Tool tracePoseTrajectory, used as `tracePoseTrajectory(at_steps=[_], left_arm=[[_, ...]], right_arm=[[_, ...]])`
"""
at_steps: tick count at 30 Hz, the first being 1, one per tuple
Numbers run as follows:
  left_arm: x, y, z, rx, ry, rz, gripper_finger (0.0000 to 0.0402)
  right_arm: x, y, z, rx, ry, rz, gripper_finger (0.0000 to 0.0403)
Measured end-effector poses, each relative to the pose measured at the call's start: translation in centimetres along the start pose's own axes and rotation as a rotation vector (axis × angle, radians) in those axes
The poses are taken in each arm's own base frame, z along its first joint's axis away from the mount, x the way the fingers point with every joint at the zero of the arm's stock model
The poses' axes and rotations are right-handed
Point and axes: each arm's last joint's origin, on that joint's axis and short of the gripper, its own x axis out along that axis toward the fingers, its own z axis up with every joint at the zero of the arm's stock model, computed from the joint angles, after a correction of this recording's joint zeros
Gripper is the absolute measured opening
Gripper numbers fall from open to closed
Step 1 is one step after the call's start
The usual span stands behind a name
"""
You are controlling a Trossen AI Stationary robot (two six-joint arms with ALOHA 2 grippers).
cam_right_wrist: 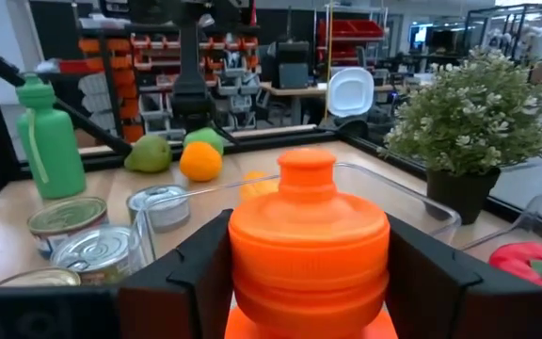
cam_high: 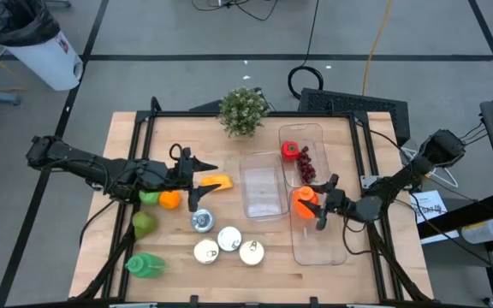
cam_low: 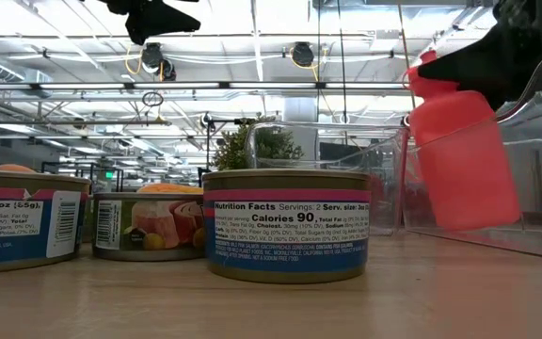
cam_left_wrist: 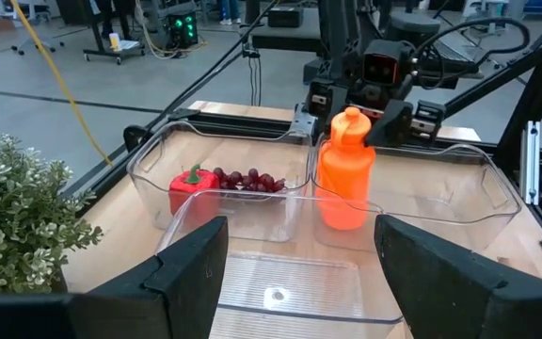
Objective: Pick & Place Food Item
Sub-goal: Put the orange water bottle into the bottom transparent bin
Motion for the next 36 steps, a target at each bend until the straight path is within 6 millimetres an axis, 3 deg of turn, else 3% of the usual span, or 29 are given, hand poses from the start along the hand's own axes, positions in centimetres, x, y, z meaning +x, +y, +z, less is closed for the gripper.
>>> tracePoseTrajectory(at_steps=[19,29,36], left_arm=[[0.0,0.0,0.0,0.000,-0.002,0.001,0.0278],[0.0,0.0,0.0,0.001,-0.001,0.001,0.0278],[0.0,0.0,0.0,0.001,0.000,0.001,0.0278]], right_arm=[[0.7,-0.6,0.1,0.015,-0.019,0.095,0.0207],[0.8,-0.7,-0.3,0.008,0.012,0.110,0.0267],[0.7,-0.6,0.0,-0.054,-0.020,0.120,0.0282]])
